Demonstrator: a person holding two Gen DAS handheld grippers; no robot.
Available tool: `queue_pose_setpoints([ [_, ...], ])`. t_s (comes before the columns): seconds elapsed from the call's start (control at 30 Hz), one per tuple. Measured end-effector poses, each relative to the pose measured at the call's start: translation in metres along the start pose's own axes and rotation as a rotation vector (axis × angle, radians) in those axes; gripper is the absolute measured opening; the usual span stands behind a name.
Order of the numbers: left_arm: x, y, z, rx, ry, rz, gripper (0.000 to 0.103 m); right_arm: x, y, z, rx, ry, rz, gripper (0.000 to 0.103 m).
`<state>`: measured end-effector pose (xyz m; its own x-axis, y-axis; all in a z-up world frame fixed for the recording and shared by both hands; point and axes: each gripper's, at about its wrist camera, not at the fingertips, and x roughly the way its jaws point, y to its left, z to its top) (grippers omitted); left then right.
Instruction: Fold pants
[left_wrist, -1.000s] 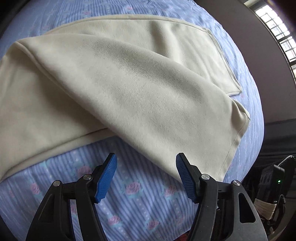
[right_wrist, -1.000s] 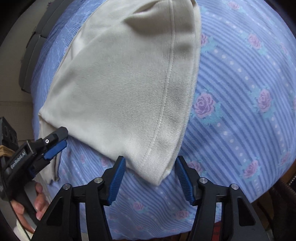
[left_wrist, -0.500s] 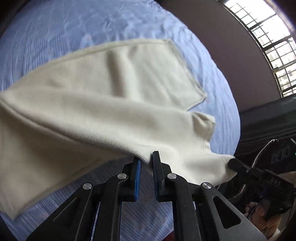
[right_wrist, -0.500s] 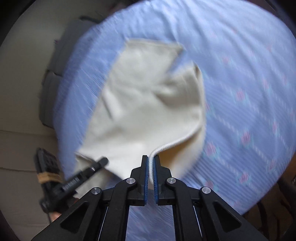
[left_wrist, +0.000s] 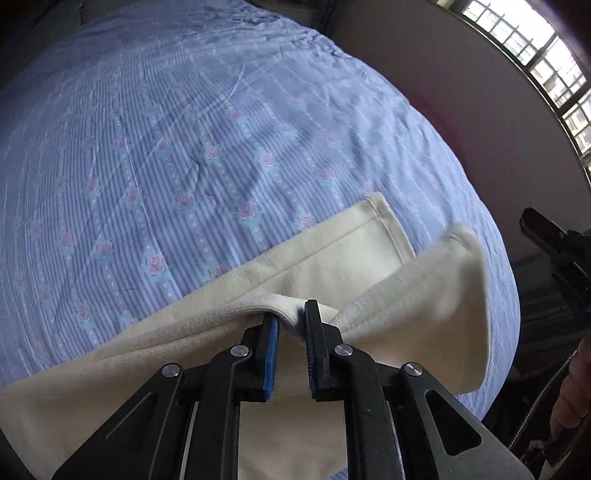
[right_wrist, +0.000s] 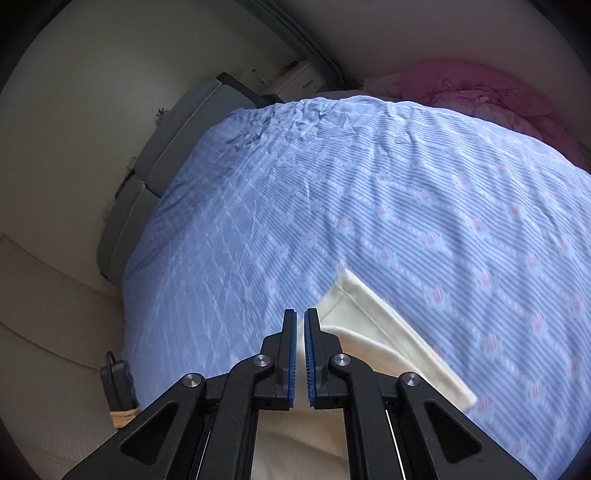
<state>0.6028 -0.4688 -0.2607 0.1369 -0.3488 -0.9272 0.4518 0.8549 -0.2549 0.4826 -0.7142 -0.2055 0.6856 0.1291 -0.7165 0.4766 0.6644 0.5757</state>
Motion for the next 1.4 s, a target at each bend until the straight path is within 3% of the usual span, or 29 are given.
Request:
queue_pose_setpoints([
  [0.07, 0.013, 0.007, 0.007, -0.052, 0.03, 0.007, 0.017, 0.02, -0.001, 0.022, -0.029, 0.007, -0.015, 0.008],
  [0.1, 0.015, 0.009, 0.009, -0.078, 0.03, 0.002, 0.02, 0.026, -0.001, 0.028, -0.051, 0.018, -0.041, 0.015],
  [0.13, 0.015, 0.01, 0.009, -0.09, 0.025, -0.004, 0.026, 0.033, 0.0, 0.032, -0.08, 0.041, -0.081, 0.031],
  [0.2, 0.012, 0.008, 0.01, -0.091, 0.009, -0.013, 0.037, 0.041, 0.0, 0.033, -0.149, 0.068, -0.094, 0.048],
  [0.27, 0.01, 0.003, 0.014, -0.061, -0.018, 0.031, 0.063, 0.05, -0.001, 0.03, -0.216, 0.107, -0.101, 0.05],
  [0.3, 0.005, 0.0, 0.016, -0.041, -0.062, 0.067, 0.083, 0.057, -0.002, 0.029, -0.253, 0.139, -0.101, 0.05],
  [0.33, -0.002, -0.003, 0.02, -0.026, -0.096, 0.089, 0.088, 0.066, -0.002, 0.026, -0.292, 0.173, -0.1, 0.05],
  [0.47, -0.012, -0.006, 0.029, 0.004, -0.111, 0.131, 0.087, 0.1, -0.003, 0.012, -0.434, 0.299, -0.07, 0.05],
  [0.6, -0.018, 0.001, 0.012, 0.061, -0.121, 0.206, 0.088, 0.122, 0.007, 0.0, -0.556, 0.36, -0.018, 0.05],
  [0.77, -0.004, 0.014, -0.006, 0.081, -0.058, 0.233, 0.087, 0.152, 0.016, -0.005, -0.637, 0.402, -0.036, 0.05],
  [0.97, -0.003, 0.027, -0.018, 0.047, -0.05, 0.233, 0.087, 0.186, 0.013, -0.023, -0.69, 0.458, -0.115, 0.049],
  [1.0, -0.003, 0.03, -0.019, 0.042, -0.047, 0.237, 0.087, 0.189, 0.013, -0.026, -0.695, 0.45, -0.139, 0.045],
  [1.03, -0.004, 0.031, -0.02, 0.037, -0.045, 0.24, 0.087, 0.19, 0.014, -0.029, -0.695, 0.437, -0.16, 0.029],
  [1.1, -0.008, 0.037, -0.021, 0.028, -0.05, 0.246, 0.087, 0.184, 0.021, -0.03, -0.69, 0.422, -0.173, 0.015],
  [1.2, -0.016, 0.043, -0.023, 0.019, -0.064, 0.259, 0.087, 0.151, 0.035, -0.026, -0.742, 0.293, -0.196, 0.011],
  [1.3, -0.021, 0.048, -0.025, 0.004, -0.076, 0.257, 0.087, 0.123, 0.032, 0.006, -0.663, 0.177, -0.203, 0.011],
  [1.33, -0.019, 0.048, -0.026, -0.002, -0.072, 0.255, 0.087, 0.125, 0.029, 0.018, -0.64, 0.17, -0.21, 0.001],
  [1.4, -0.015, 0.048, -0.025, -0.015, -0.064, 0.254, 0.087, 0.136, 0.024, 0.035, -0.642, 0.147, -0.305, 0.001],
])
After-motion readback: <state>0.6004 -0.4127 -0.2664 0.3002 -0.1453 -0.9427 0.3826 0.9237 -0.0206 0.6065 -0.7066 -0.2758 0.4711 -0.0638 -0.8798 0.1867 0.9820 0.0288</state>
